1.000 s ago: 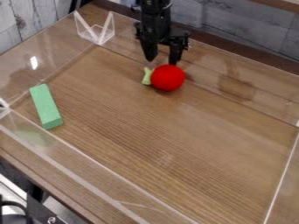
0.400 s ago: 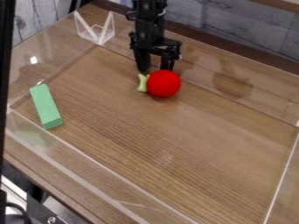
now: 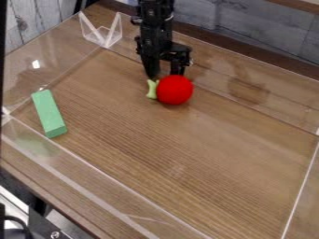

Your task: Move the red fruit to the right

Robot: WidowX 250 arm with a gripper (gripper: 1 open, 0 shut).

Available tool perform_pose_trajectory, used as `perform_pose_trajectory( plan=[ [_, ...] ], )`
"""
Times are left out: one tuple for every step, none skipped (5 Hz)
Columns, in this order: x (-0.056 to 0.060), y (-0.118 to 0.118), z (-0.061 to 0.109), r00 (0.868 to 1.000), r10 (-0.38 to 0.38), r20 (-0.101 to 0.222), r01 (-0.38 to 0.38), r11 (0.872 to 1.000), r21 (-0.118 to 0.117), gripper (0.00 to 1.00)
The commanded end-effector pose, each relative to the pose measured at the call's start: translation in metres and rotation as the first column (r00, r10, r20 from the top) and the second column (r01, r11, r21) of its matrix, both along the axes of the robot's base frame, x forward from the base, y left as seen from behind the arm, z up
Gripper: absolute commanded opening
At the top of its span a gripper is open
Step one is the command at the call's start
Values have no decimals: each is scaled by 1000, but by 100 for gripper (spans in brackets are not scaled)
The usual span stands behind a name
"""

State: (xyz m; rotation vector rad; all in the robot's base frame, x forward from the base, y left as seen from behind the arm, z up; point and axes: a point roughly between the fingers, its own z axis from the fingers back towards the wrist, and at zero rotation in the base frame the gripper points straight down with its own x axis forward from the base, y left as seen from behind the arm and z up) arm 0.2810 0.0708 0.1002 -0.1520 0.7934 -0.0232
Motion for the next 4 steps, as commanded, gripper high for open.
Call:
perform_pose_trajectory(
  plan=[
    [0, 15, 23, 997, 1, 71, -3, 1000, 20, 0],
    [0, 12, 17, 997, 14, 72, -16, 1000, 21, 0],
    [-1, 8, 19, 996, 38, 80, -40, 999, 18, 0],
    [0, 5, 29, 994, 57, 90, -58, 998, 12, 0]
  ],
)
